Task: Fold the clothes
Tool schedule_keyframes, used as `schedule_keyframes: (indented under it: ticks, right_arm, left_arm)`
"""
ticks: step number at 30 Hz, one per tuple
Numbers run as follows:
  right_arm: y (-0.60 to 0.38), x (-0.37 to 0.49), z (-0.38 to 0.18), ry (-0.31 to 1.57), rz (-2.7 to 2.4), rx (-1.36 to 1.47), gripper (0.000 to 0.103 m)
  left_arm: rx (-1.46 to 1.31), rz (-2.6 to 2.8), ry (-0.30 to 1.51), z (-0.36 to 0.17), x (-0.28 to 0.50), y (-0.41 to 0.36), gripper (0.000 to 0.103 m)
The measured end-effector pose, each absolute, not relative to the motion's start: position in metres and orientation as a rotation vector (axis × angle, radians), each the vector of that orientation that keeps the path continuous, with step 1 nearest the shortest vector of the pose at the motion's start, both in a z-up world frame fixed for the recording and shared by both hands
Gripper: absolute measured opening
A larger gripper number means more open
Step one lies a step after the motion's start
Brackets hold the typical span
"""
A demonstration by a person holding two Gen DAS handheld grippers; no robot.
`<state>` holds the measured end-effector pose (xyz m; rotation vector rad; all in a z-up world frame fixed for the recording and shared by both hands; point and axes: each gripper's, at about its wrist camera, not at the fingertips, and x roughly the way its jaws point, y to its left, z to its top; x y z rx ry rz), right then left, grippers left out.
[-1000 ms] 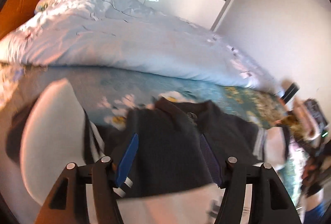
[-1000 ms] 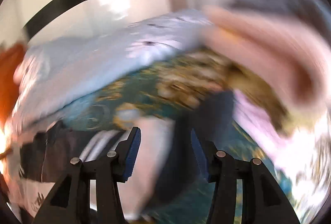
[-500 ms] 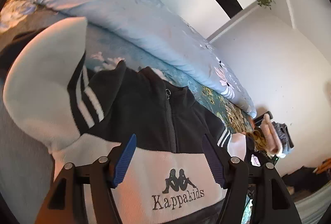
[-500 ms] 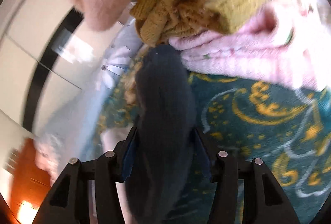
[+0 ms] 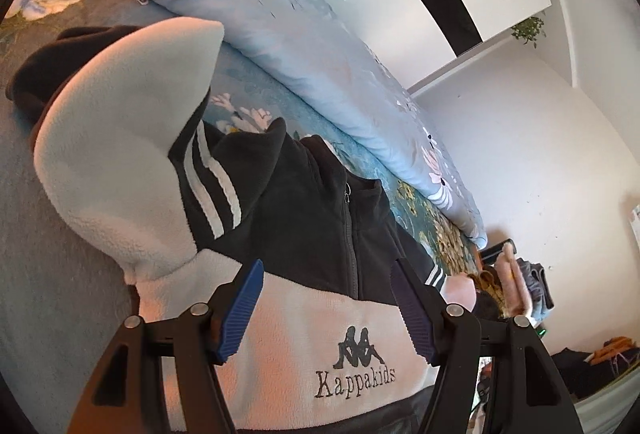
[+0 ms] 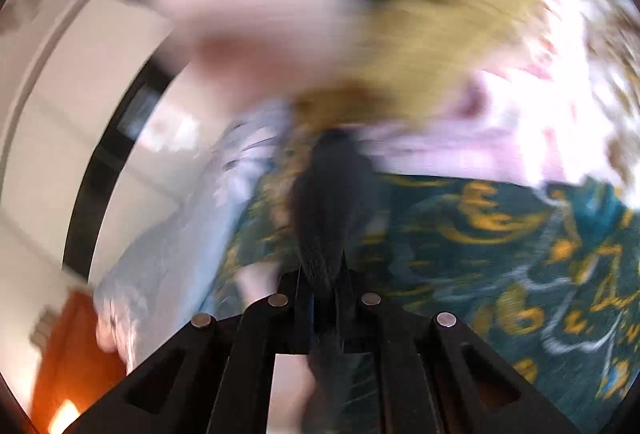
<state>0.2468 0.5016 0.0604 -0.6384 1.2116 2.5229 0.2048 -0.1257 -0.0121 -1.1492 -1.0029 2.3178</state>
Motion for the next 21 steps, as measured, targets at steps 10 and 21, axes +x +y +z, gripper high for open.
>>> schedule_keyframes:
  ticks: [10,21]
  right_arm:
    - [0.283,0.160,0.190,0.237,3.056,-0.648,0.007]
    - [0.058,0.118,0.037,-0.153,3.233,-1.384,0.007]
  left_arm:
    - [-1.128,2.292,-1.033,-0.010,0.213,-0.135,0.070]
    - [-1.127,2.325,-1.134,-0.020,0.237,-0.178,0.072]
